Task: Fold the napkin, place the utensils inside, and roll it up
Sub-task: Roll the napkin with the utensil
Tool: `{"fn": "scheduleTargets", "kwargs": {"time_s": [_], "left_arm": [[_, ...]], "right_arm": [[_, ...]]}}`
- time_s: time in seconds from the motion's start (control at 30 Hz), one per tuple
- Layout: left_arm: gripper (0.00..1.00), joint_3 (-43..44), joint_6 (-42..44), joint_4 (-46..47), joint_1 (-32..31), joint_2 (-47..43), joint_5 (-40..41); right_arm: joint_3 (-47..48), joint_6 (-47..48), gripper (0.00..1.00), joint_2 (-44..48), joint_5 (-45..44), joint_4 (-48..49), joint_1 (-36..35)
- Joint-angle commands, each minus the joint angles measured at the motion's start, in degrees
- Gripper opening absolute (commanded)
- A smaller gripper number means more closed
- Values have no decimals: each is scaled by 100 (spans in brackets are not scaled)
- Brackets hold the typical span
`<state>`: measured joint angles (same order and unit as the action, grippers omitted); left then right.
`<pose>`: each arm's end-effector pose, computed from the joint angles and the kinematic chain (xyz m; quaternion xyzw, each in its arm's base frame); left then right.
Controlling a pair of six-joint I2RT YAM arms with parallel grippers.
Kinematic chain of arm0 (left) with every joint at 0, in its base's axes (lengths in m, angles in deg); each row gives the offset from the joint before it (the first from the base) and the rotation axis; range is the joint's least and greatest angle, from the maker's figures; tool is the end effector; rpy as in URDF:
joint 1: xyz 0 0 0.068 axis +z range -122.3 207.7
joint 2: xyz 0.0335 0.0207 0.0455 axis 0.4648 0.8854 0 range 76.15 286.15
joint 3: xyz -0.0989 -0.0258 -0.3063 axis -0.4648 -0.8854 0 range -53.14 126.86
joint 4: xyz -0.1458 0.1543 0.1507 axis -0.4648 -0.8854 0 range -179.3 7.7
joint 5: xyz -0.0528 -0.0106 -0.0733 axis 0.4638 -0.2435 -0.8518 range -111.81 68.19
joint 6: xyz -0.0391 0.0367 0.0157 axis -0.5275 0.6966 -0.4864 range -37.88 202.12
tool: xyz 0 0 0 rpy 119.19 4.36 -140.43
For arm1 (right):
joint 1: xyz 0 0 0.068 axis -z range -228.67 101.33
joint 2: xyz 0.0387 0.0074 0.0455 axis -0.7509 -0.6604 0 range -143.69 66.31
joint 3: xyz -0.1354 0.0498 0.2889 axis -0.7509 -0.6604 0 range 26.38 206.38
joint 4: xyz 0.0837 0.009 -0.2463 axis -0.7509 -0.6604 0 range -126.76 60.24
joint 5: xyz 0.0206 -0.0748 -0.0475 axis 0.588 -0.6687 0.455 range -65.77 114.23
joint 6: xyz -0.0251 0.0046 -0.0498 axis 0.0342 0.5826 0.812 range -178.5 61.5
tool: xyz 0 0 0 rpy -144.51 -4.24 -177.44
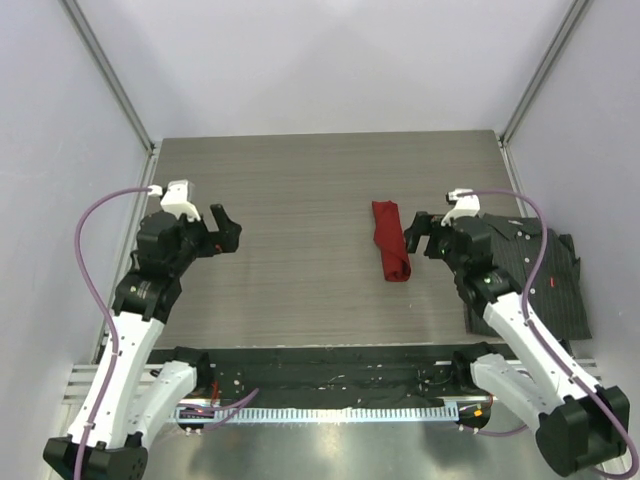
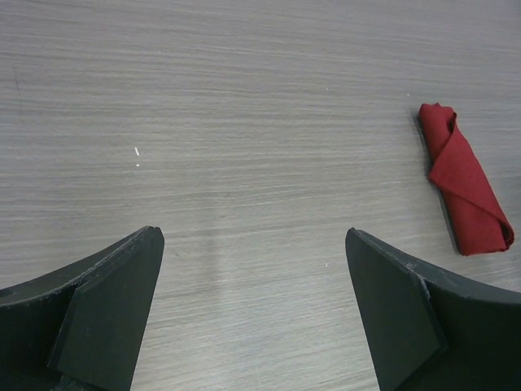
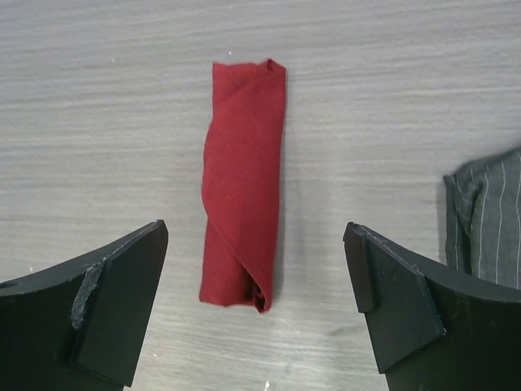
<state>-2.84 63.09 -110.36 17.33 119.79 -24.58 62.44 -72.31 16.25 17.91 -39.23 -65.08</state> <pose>0.1293 -0.0255 0.3781 -0.0488 0.8245 -0.1622 0.5399 0.1658 0.0445 0.3099 0.0113 0.8354 0.0982 0.5407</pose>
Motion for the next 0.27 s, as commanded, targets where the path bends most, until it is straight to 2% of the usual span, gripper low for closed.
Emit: {"fn": "scheduleTargets", "kwargs": {"time_s": [0.0, 0.23], "left_arm": [[100, -179, 118, 494, 35, -303, 206], [100, -188, 127, 503, 35, -338, 207]], "right_arm": [[-247, 97, 100, 418, -44, 376, -12], [-309, 97, 100, 436, -18, 376, -21]]}}
